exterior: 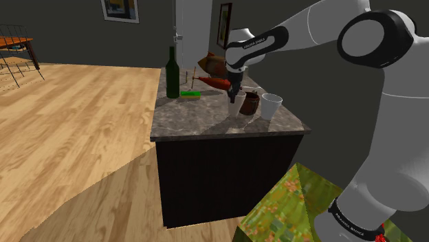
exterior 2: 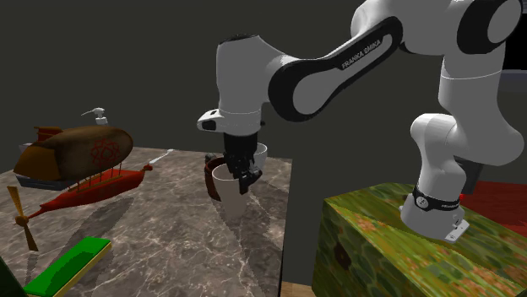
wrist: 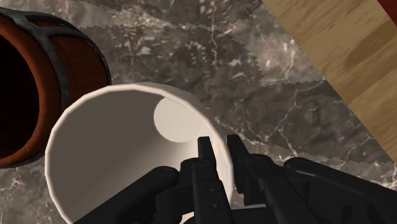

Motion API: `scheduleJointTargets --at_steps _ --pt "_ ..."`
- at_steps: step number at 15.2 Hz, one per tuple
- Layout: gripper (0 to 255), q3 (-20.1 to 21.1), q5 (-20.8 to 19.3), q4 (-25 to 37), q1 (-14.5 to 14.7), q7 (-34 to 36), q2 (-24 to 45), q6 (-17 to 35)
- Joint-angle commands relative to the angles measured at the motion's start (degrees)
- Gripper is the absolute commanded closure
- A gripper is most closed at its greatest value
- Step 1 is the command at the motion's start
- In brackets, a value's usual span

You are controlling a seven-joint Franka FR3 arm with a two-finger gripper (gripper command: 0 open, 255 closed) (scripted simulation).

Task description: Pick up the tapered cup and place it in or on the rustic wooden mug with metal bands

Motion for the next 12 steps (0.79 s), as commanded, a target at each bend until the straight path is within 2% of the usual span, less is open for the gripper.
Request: scheduleJointTargets --at_steps 1,12 --pt "255 0.0 0.0 1.1 0.0 -0.2 -0.4 -1.5" --pt "255 -0.1 0.0 7.0 0.1 -0.9 -2.3 -9.2"
